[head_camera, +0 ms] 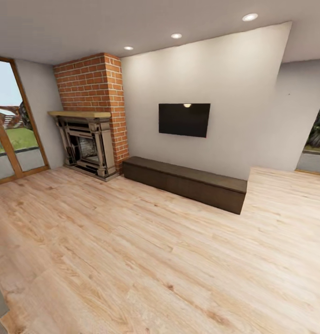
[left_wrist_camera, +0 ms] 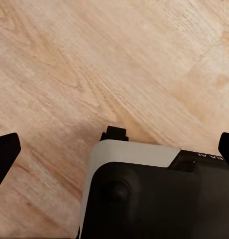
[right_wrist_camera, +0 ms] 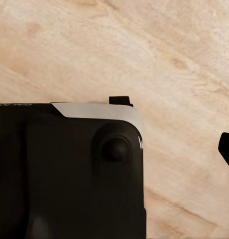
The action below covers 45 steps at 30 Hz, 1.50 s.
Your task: Move the two storage containers from the living room to the garage. In the garage, place one container on the floor and stack the other container on top of it (either order is fine).
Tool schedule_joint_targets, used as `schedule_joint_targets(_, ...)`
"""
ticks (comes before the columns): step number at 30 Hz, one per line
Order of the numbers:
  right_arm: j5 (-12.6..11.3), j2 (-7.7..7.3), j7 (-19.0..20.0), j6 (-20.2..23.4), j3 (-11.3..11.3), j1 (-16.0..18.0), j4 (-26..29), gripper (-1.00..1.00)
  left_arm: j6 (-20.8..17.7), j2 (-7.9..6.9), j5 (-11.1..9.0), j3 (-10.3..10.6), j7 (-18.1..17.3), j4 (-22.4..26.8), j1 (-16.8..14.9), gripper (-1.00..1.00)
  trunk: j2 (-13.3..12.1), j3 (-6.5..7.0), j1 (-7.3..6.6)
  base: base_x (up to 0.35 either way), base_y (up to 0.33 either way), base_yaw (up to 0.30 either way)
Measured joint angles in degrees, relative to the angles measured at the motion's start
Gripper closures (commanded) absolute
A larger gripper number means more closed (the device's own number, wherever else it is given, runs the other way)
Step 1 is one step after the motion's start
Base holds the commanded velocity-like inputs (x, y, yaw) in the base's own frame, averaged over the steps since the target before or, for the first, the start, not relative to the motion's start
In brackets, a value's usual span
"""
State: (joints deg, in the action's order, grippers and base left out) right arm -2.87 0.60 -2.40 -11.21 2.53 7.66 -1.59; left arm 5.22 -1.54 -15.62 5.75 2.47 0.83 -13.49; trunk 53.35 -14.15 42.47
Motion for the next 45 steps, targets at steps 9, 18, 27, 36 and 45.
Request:
schedule_joint_targets(9,0.0,0.0,0.0,0.08,0.05,0.0,0.0,-1.0,0.0,0.01,0.0,0.0,0.02,0.0,0.0,-1.0,0.0,0.0,0.0,0.0,0.0,0.297)
schedule_joint_targets(18,0.0,0.0,0.0,0.12,0.08,0.0,0.0,-1.0,0.0,-0.01,0.0,0.0,0.0,0.0,0.0,-1.0,0.0,0.0,0.0,0.0,0.0,0.297)
schedule_joint_targets(27,0.0,0.0,0.0,0.12,0.08,0.0,0.0,-1.0,-0.01,0.02,0.01,0.0,0.0,0.0,0.0,-1.0,0.0,0.0,0.0,0.0,0.0,0.297)
schedule_joint_targets(36,0.0,0.0,-0.02,0.12,0.08,0.0,0.0,-1.0,0.04,-0.01,0.01,0.0,0.0,0.0,0.0,-1.0,0.0,0.0,0.0,0.0,0.0,0.298)
schedule_joint_targets(45,0.0,0.0,-0.01,0.12,0.06,0.0,0.0,-1.0,0.03,-0.02,0.01,0.0,0.0,0.0,0.0,-1.0,0.0,0.0,0.0,0.0,0.0,0.298)
